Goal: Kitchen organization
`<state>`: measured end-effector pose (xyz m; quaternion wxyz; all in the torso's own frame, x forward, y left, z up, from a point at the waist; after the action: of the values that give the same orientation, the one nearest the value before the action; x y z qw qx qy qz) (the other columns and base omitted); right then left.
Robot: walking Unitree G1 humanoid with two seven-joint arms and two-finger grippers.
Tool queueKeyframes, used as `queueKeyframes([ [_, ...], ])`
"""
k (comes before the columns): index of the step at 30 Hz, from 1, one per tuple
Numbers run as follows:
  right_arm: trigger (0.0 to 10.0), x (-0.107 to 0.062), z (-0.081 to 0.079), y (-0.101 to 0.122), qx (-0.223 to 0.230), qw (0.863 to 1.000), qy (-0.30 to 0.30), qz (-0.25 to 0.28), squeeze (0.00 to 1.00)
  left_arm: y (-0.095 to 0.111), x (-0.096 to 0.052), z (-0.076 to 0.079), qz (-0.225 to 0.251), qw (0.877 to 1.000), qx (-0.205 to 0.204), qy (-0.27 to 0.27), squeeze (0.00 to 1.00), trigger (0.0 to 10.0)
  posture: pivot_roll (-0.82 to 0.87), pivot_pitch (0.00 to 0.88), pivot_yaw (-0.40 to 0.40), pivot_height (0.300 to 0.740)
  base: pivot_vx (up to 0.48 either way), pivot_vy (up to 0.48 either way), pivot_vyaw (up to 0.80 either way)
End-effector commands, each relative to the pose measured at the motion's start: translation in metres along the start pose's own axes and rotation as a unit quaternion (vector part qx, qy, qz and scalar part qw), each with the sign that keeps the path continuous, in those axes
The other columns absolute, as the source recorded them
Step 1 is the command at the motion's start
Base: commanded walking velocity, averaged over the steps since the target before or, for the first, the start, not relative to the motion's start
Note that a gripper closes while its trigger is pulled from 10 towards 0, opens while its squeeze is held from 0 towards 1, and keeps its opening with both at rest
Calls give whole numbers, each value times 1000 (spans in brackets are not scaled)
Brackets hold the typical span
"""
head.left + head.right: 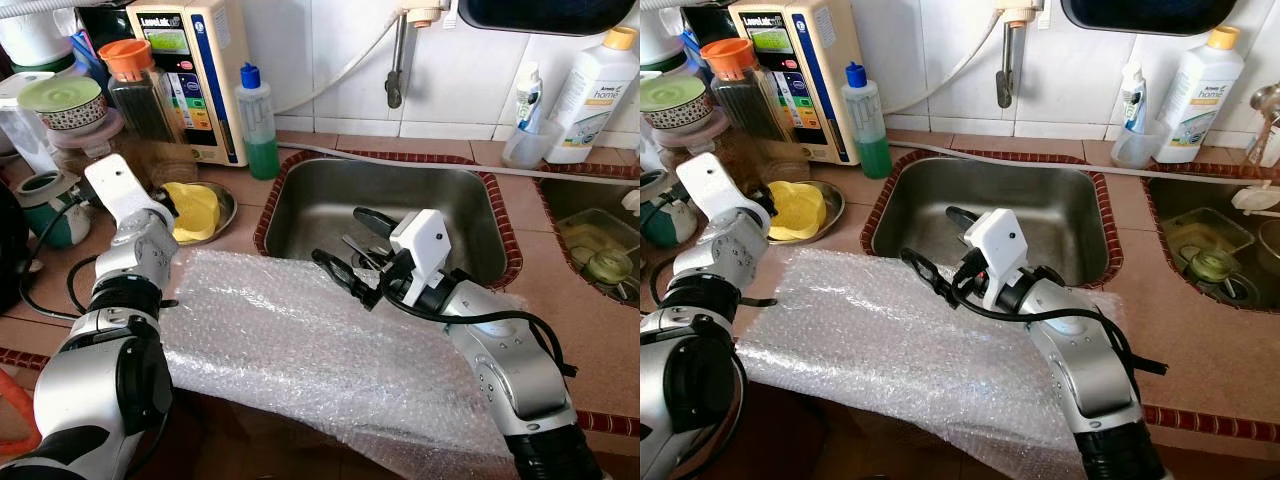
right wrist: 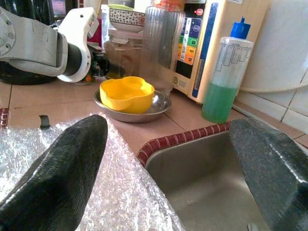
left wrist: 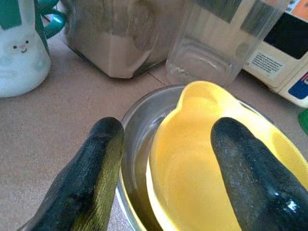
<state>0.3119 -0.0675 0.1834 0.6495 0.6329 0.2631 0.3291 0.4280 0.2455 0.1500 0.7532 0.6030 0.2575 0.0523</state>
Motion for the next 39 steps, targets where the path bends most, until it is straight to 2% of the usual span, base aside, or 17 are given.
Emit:
queueKeyframes([
  [1, 10000, -1, 0, 0, -4, 1000, 0, -1, 0, -4, 1, -1, -7, 1000, 9, -2, 0, 10000, 46, 0, 121, 740, 0, 0, 0],
  [6, 10000, -2, 0, -1, -5, 1000, 0, -2, 0, -11, 1, -2, -23, 1000, 15, -3, 0, 10000, 44, 0, 123, 740, 0, 0, 0],
  [7, 10000, -2, 0, -1, -5, 1000, 0, -3, 0, -14, 1, 0, -29, 999, 17, -12, 0, 5255, 43, 0, 124, 740, 0, 0, 0],
  [9, 10000, -2, 0, -1, -6, 1000, -1, -2, 0, -19, 1, 2, -36, 999, 28, -19, 0, 5255, 43, 0, 124, 740, 0, 0, 0],
  [10, 10000, -2, 0, -1, -6, 1000, 0, -2, 0, -22, 1, 1, -40, 999, 32, -18, 0, 824, 42, 0, 125, 740, 0, 0, 0],
  [11, 10000, -2, -1, -1, -7, 1000, 0, -3, 0, -24, 1, 0, -42, 998, 34, -17, 0, 0, 42, 0, 125, 740, 0, 0, 0],
  [19, 10000, -2, -1, -1, -8, 1000, 0, -4, 0, -33, 1, -7, -55, 998, 26, -9, 0, 0, 44, 0, 124, 740, 0, 0, 0],
  [39, 10000, -1, 1, -1, -14, 1000, 1, -5, 0, -33, 2, -12, -52, 998, 22, -1, 0, 0, 49, 0, 120, 740, 0, 0, 0],
])
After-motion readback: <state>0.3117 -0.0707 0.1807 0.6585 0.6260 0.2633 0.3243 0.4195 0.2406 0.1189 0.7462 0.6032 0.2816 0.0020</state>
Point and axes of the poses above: a point about 5 cm out from each wrist's last joint towards the gripper, its own x axis pointing out of the wrist towards the gripper, its own y axis along the axis of the wrist's last joint, z = x × y, the point moved 4 cm from there along x, pointing out of the wrist towards the gripper, and after that the axes turned 7 degrees about x, right-handed, at the moved point
